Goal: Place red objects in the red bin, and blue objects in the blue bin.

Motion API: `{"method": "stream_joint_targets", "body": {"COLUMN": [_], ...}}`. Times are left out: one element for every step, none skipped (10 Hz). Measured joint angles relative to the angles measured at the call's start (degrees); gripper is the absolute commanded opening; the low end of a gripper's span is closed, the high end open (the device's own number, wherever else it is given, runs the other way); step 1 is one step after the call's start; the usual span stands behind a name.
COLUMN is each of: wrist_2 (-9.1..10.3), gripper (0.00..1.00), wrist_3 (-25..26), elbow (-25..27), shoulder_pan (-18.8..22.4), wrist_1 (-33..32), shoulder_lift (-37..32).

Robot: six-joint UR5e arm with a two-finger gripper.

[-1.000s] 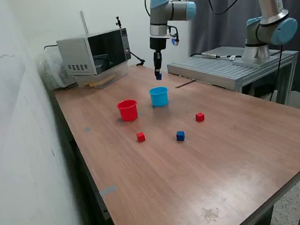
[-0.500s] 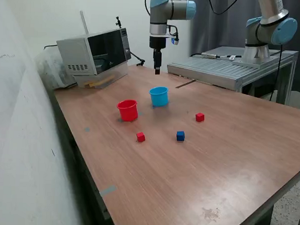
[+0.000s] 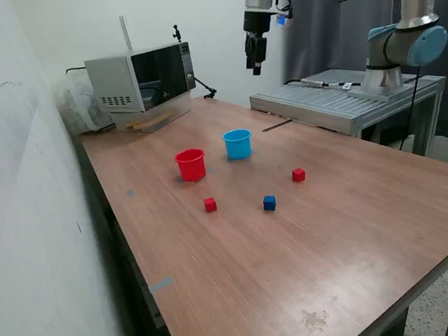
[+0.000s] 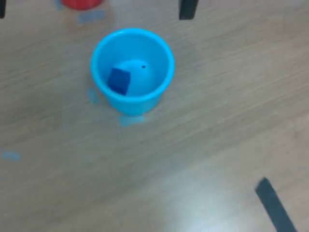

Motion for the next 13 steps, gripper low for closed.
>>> {"method": "stream_joint_targets", "body": {"wrist_2": [-1.68, -2.82, -2.92, -1.39, 0.88, 2.63, 3.64, 4.13, 4.35, 4.41, 4.4, 4.38, 4.37], "gripper": [1.0, 1.0, 1.0, 1.0, 1.0, 1.0, 1.0, 1.0, 1.0, 1.0, 1.0, 1.0, 1.0], "wrist_3": [-0.1, -0.1, 0.3, 1.3, 2.1, 3.1, 4.7, 6.3, 7.4, 8.0, 8.3, 8.5, 8.6], "elbow": [1.0, 1.8, 2.4, 2.5, 2.0, 0.8, -0.7, -2.0, -3.0, -3.7, -4.1, -4.2, -4.1], "shoulder_pan": [2.5, 5.2, 7.6, 9.8, 11.9, 14.2, 16.3, 17.5, 18.2, 18.5, 18.5, 18.3, 18.1], "wrist_1": [0.9, 1.9, 2.7, 3.3, 3.5, 3.4, 3.0, 2.1, 0.5, -1.4, -3.2, -5.1, -6.7], "shoulder_lift": [-2.6, -4.0, -4.8, -5.0, -4.5, -3.0, -0.4, 2.7, 6.1, 9.7, 13.1, 16.0, 18.1]}}
